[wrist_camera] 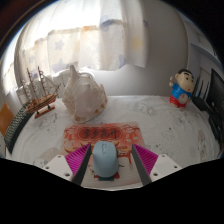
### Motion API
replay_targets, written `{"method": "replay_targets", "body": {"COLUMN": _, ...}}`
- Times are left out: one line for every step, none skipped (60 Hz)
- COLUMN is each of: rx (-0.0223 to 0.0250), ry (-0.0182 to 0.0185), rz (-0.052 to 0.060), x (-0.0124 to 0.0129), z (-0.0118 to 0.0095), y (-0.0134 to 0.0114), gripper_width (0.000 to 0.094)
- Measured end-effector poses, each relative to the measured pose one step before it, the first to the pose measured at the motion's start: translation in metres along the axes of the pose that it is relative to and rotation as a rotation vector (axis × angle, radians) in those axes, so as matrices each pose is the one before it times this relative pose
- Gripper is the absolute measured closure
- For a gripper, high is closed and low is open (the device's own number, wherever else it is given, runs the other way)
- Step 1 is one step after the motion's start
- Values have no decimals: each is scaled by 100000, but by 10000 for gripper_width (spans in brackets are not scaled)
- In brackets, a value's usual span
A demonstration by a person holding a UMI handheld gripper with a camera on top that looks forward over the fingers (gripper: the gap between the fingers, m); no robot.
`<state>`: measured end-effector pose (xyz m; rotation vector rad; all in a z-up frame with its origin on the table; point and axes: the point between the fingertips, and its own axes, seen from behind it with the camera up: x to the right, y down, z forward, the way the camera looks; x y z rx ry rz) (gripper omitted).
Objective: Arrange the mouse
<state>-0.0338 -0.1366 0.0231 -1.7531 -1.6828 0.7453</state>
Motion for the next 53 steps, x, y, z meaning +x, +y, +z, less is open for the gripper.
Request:
{"method": "replay_targets", "body": {"rx": 34, "ry": 693, "rz": 793, "x": 197, "z": -715, "y": -300, "gripper_width": 114}}
{"method": "replay_targets", "body": {"rx": -130, "ry": 406, "rz": 666, "x": 123, "z": -841, "y": -288, "gripper_width": 109}}
{"method": "replay_targets", "body": {"rx": -55, "ry": -51, "rz": 695, "x": 17, "z": -843, "y": -278, "gripper_width": 96}}
{"method": "replay_targets", "body": {"rx": -47, "ry": -348, "rz": 352, "x": -1, "z": -908, "y": -271, "gripper_width": 84}}
{"method": "replay_targets", "body": {"rx": -75, "ry": -302, "rz": 103, "x": 70, "z": -955, "y": -271, "gripper_width": 85}}
{"method": "replay_targets", "body": {"rx": -68, "ry": -109, "rz": -26, "x": 113, "z": -1024, "y": -265, "gripper_width": 88}}
{"method": "replay_targets", "body": {"rx": -154, "ry": -13, "rz": -110, "x": 156, "z": -1087, "y": -237, "gripper_width": 90}}
{"method": "replay_targets", "body": {"rx": -185, "ry": 50, "rz": -41, "x": 148, "z": -1122, "y": -236, "gripper_width": 90}}
{"method": "replay_targets", "body": {"rx": -160, "ry": 127, "rz": 30, "x": 171, "z": -1149, "y": -196, "gripper_width": 90}}
{"method": "replay_targets", "body": {"rx": -84, "ry": 134, "rz": 24, "x": 150, "z": -1163, "y": -175, "gripper_width": 90}}
{"method": "replay_targets", "body": {"rx": 153, "ry": -109, "rz": 138, "x": 154, "z": -1068, "y": -174, "gripper_width": 91}}
{"method": "replay_targets", "body": {"rx": 6, "ry": -41, "rz": -146, "x": 112, "z": -1154, "y": -122, "gripper_width": 91}}
{"method": "replay_targets", "body": {"rx": -211, "ry": 108, "rz": -21, "x": 5, "z": -1154, "y": -99, "gripper_width": 92}}
{"method": "replay_targets", "body": {"rx": -229, "ry": -28, "rz": -137, "x": 111, "z": -1093, "y": -3, "gripper_width": 90}}
{"method": "replay_targets", "body": {"rx": -248, "ry": 190, "rz": -200, "x": 147, "z": -1079, "y": 46, "gripper_width": 90}}
{"method": "replay_targets", "body": {"rx": -221, "ry": 344, "rz": -246, "x": 191, "z": -1009, "y": 49, "gripper_width": 89}}
{"method": "replay_targets", "body": {"rx": -176, "ry": 489, "rz": -350, "x": 242, "z": -994, "y": 65, "gripper_width": 92}}
{"method": "replay_targets", "body": {"rx": -104, "ry": 681, "rz": -391, "x": 262, "z": -938, "y": 77, "gripper_width": 91}}
{"method": "replay_targets", "body": {"rx": 92, "ry": 718, "rz": -377, "x": 296, "z": -860, "y": 75, "gripper_width": 89}}
{"method": "replay_targets", "body": {"rx": 236, "ry": 827, "rz": -356, "x": 287, "z": -821, "y": 53, "gripper_width": 91}}
{"method": "replay_targets", "body": {"rx": 375, "ry": 644, "rz": -381, "x": 389, "z": -734, "y": 97, "gripper_width": 91}}
{"method": "replay_targets", "body": {"rx": 90, "ry": 786, "rz": -254, "x": 283, "z": -673, "y": 110, "gripper_width": 91}}
{"method": "replay_targets", "body": {"rx": -154, "ry": 742, "rz": -156, "x": 266, "z": -645, "y": 153, "gripper_width": 93}}
{"method": "replay_targets", "body": {"rx": -394, "ry": 551, "rz": 36, "x": 266, "z": -594, "y": 266, "gripper_width": 92}}
{"method": "replay_targets", "body": {"rx": -622, "ry": 640, "rz": 212, "x": 184, "z": -502, "y": 241, "gripper_width": 92}}
{"method": "replay_targets", "body": {"rx": -551, "ry": 392, "rz": 506, "x": 96, "z": -517, "y": 275, "gripper_width": 93}}
{"method": "replay_targets", "body": {"rx": -384, "ry": 239, "rz": 620, "x": 84, "z": -428, "y": 225, "gripper_width": 91}}
{"method": "replay_targets", "body": {"rx": -145, "ry": 69, "rz": 696, "x": 55, "z": -387, "y": 172, "gripper_width": 91}}
{"method": "replay_targets", "body": {"rx": -68, "ry": -74, "rz": 783, "x": 53, "z": -377, "y": 127, "gripper_width": 91}}
{"method": "replay_targets", "body": {"rx": 59, "ry": -48, "rz": 818, "x": 63, "z": -342, "y": 133, "gripper_width": 93}}
{"method": "replay_targets", "body": {"rx": 143, "ry": 77, "rz": 849, "x": 73, "z": -320, "y": 95, "gripper_width": 94}}
{"method": "replay_targets", "body": {"rx": 181, "ry": 138, "rz": 711, "x": 96, "z": -289, "y": 82, "gripper_width": 92}}
{"method": "replay_targets", "body": {"rx": 246, "ry": 202, "rz": 556, "x": 120, "z": -265, "y": 89, "gripper_width": 91}}
{"method": "replay_targets", "body": {"rx": 307, "ry": 220, "rz": 333, "x": 146, "z": -217, "y": 67, "gripper_width": 91}}
{"method": "replay_targets", "body": {"rx": 195, "ry": 241, "rz": -7, "x": 225, "z": -179, "y": 21, "gripper_width": 90}}
{"method": "replay_targets", "body": {"rx": 241, "ry": 398, "rz": -42, "x": 140, "z": -165, "y": 86, "gripper_width": 91}}
{"method": "replay_targets", "body": {"rx": 276, "ry": 453, "rz": -367, "x": 187, "z": -94, "y": 25, "gripper_width": 92}}
{"method": "replay_targets", "body": {"rx": 286, "ry": 373, "rz": -647, "x": 159, "z": -106, "y": 38, "gripper_width": 92}}
{"method": "replay_targets", "body": {"rx": 167, "ry": 357, "rz": -735, "x": 121, "z": -50, "y": 62, "gripper_width": 92}}
{"method": "replay_targets", "body": {"rx": -45, "ry": 231, "rz": -560, "x": 137, "z": -32, "y": 101, "gripper_width": 92}}
{"method": "replay_targets", "body": {"rx": -79, "ry": 202, "rz": -233, "x": 149, "z": -34, "y": 130, "gripper_width": 93}}
{"method": "replay_targets", "body": {"rx": -10, "ry": 305, "rz": 17, "x": 178, "z": -39, "y": 99, "gripper_width": 92}}
{"method": "replay_targets", "body": {"rx": -39, "ry": 434, "rz": 38, "x": 200, "z": -26, "y": 124, "gripper_width": 91}}
{"method": "replay_targets", "body": {"rx": -76, "ry": 362, "rz": 84, "x": 198, "z": -42, "y": 88, "gripper_width": 92}}
{"method": "replay_targets", "body": {"rx": -164, "ry": 155, "rz": 162, "x": 141, "z": -48, "y": 104, "gripper_width": 91}}
{"method": "replay_targets", "body": {"rx": -148, "ry": -54, "rz": 217, "x": 86, "z": -44, "y": 122, "gripper_width": 92}}
{"method": "replay_targets", "body": {"rx": -164, "ry": -330, "rz": 174, "x": 79, "z": -40, "y": 61, "gripper_width": 92}}
{"method": "replay_targets", "body": {"rx": -65, "ry": -179, "rz": 248, "x": 11, "z": -32, "y": 97, "gripper_width": 92}}
{"method": "replay_targets", "body": {"rx": -65, "ry": -204, "rz": 228, "x": -4, "z": -37, "y": 123, "gripper_width": 90}}
{"method": "replay_targets", "body": {"rx": -127, "ry": -183, "rz": 216, "x": 18, "z": -31, "y": 91, "gripper_width": 92}}
{"method": "replay_targets", "body": {"rx": -125, "ry": -202, "rz": 210, "x": 11, "z": -25, "y": 94, "gripper_width": 91}}
{"method": "replay_targets", "body": {"rx": -15, "ry": -320, "rz": 190, "x": 29, "z": -34, "y": 74, "gripper_width": 91}}
{"method": "replay_targets", "body": {"rx": 93, "ry": -403, "rz": 122, "x": 11, "z": -21, "y": 6, "gripper_width": 92}}
